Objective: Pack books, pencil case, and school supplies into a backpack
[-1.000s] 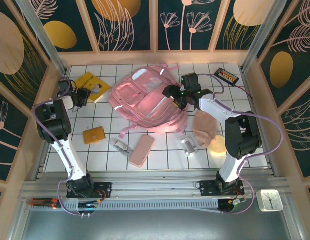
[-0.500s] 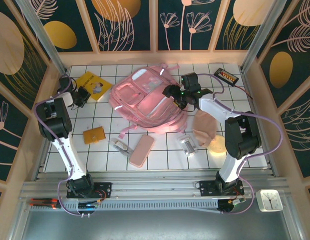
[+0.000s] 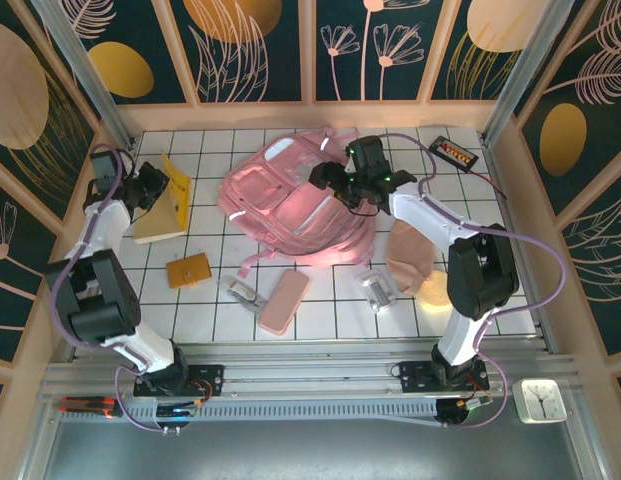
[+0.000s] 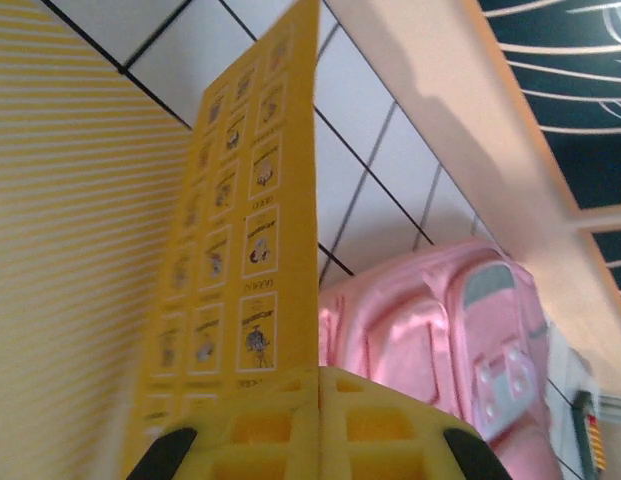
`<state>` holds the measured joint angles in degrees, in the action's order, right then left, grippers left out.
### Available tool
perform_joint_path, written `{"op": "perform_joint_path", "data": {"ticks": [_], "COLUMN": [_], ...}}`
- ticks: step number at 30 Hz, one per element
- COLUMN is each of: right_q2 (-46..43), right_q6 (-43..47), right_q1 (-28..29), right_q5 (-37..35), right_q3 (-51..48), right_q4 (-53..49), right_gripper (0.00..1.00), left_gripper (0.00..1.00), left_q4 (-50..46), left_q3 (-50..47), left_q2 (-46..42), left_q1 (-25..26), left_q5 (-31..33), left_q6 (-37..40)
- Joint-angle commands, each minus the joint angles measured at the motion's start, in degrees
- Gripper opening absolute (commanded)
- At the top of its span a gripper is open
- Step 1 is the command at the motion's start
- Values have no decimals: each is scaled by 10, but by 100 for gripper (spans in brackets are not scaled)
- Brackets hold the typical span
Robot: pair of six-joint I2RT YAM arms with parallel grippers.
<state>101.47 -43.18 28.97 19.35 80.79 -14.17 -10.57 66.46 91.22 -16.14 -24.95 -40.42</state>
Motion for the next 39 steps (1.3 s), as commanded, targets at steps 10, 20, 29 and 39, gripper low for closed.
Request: {"op": "perform_joint_path", "data": {"ticks": [10,20,29,39], "right_q2": [119,184,267,340], "right_q6": [53,36,19,35], "right_q1": [85,118,133,133], "right_q5": [121,144,215,234], "right_q3": [137,191,248,367], "right_q4": [11,1,11,-79], "right_gripper": [77,78,79,79], "left_gripper": [0,97,99,99], "left_q4": [22,-124,-161,-186], "left_q3": [-69,17,213,342], "left_q2": [-111,19,185,318], "left_q1": [-2,-11,-15,-41], "left_q5": [-112,173,258,237], "left_q6": [-21,197,250,260]}}
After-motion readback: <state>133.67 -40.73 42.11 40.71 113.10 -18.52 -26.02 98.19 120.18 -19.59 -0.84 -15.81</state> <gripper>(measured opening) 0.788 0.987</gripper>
